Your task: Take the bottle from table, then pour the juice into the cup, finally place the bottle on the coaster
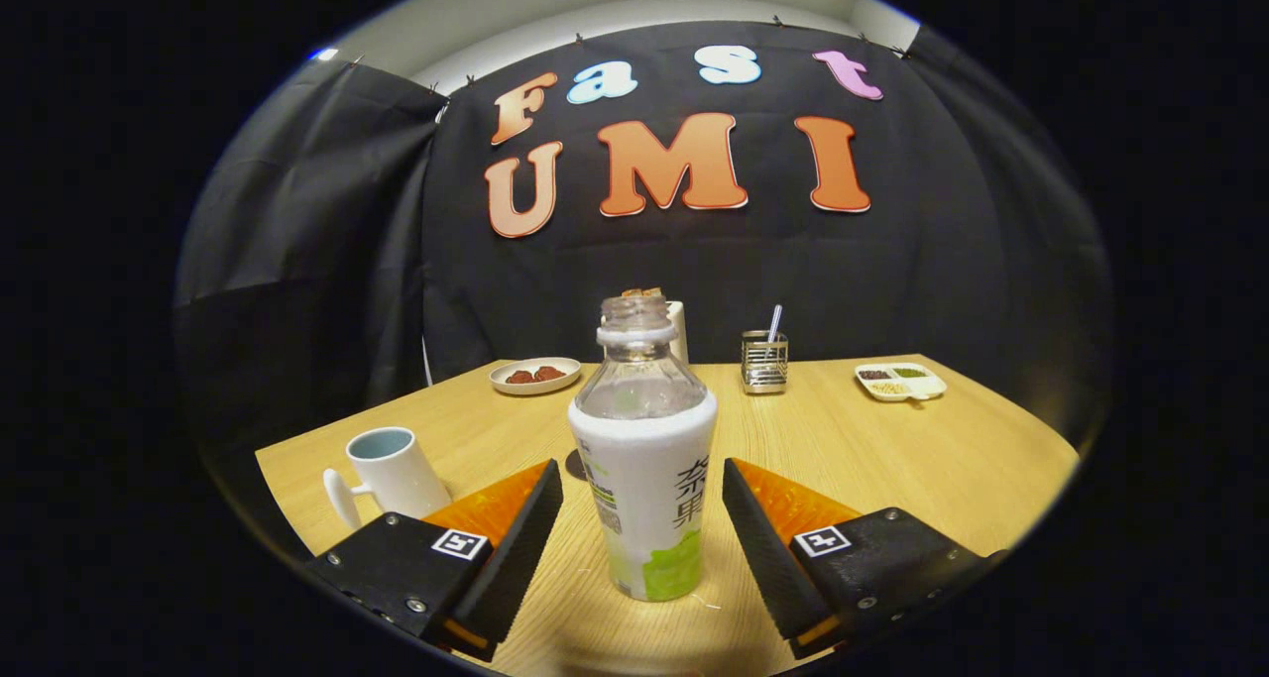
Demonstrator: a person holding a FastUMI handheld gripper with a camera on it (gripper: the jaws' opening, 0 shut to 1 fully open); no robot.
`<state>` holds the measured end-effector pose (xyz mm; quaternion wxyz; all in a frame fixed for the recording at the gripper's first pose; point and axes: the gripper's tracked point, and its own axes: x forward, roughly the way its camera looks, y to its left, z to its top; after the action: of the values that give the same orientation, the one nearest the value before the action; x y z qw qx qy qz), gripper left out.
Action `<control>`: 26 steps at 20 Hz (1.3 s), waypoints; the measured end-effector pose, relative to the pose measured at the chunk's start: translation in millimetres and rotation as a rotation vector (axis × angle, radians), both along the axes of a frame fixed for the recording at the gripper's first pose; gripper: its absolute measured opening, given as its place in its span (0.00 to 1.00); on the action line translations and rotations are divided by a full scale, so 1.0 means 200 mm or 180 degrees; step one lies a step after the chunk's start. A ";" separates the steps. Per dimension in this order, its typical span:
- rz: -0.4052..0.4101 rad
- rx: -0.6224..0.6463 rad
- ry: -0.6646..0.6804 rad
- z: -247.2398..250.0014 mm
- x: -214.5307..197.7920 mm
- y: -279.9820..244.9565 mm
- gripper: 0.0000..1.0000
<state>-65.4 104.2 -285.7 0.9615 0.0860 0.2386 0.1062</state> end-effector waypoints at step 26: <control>0.0312 -0.1647 -0.0359 0.11 0.16 0.09 0.55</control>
<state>-34.0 122.6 -262.8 0.9569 -0.1803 0.2077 0.0928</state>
